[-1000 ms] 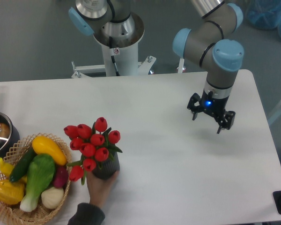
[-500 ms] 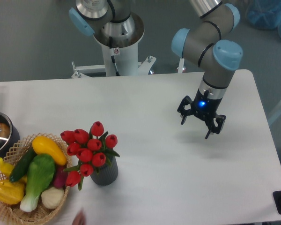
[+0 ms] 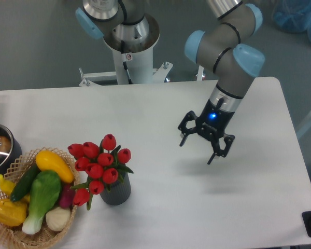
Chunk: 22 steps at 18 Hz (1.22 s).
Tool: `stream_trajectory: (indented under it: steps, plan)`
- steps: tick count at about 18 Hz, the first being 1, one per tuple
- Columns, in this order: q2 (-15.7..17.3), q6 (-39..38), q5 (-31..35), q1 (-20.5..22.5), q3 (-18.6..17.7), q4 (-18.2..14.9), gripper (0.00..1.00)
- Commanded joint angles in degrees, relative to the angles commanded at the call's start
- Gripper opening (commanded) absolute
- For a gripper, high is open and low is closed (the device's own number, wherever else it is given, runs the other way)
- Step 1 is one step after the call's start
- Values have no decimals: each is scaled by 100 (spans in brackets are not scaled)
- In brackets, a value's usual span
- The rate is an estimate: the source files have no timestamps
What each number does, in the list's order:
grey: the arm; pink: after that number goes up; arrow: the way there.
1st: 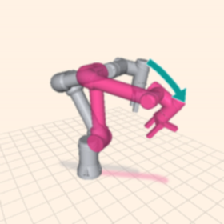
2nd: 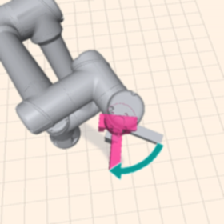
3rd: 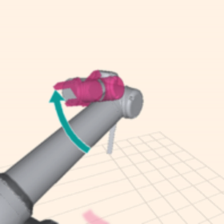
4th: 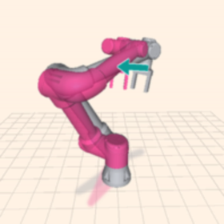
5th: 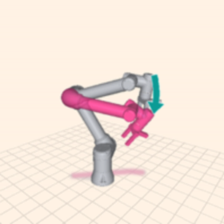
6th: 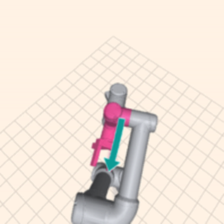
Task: Pick up the flowers from the vase
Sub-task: 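Move the open gripper toward the red tulip stems above the black vase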
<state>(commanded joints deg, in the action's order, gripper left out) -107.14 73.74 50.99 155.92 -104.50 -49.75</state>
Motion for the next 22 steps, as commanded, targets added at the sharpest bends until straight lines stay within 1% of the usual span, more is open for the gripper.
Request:
stream_trajectory:
  steps: [1,4,8,10,13,17,19,22]
  plan:
    - [0,0,-236,9,0,-9,100]
    - [0,-18,-1237,26,-9,-35,100]
    - [-44,-26,-2231,-53,-18,-44,100]
    - [-44,-140,-2566,-149,-18,-44,100]
    - [-70,-176,-2673,-377,0,-18,100]
    - [-79,-176,-2690,-439,-44,-26,100]
    - [-123,-167,-2690,-650,-35,-18,100]
    - [-211,-141,-2690,-834,-35,-9,100]
